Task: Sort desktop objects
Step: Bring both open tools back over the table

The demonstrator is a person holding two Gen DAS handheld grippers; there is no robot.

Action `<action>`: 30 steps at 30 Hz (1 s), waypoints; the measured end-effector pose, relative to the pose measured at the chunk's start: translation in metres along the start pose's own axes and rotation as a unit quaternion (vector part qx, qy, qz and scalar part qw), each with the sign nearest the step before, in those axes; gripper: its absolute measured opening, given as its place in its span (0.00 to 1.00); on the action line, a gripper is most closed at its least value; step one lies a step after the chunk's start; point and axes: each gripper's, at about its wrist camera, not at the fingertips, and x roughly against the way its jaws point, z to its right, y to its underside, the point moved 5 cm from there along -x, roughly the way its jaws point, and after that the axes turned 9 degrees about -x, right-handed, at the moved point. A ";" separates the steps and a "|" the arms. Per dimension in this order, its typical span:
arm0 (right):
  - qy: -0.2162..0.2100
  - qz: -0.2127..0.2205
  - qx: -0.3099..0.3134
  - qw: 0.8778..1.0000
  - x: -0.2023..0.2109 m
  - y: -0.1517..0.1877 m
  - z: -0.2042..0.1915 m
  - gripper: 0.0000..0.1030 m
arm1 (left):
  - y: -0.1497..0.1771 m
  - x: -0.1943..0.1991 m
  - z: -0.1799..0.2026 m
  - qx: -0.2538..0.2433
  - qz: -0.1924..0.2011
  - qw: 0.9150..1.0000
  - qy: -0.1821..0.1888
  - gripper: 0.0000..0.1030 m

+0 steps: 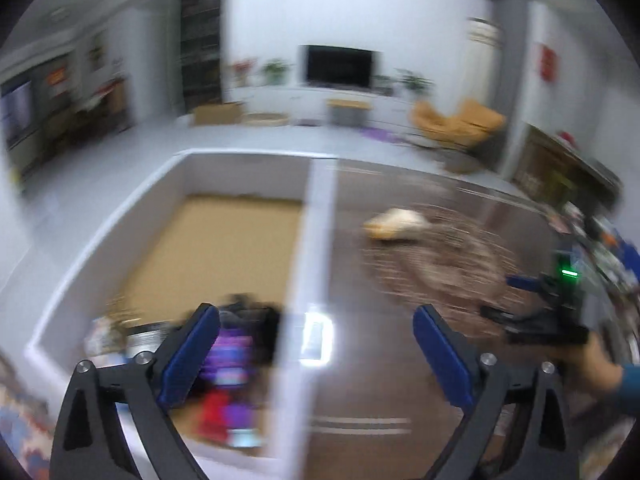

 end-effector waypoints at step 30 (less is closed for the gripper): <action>0.084 -0.031 -0.080 0.993 0.000 0.054 0.118 1.00 | 0.029 -0.207 0.150 -0.091 -0.123 0.987 0.055 1.00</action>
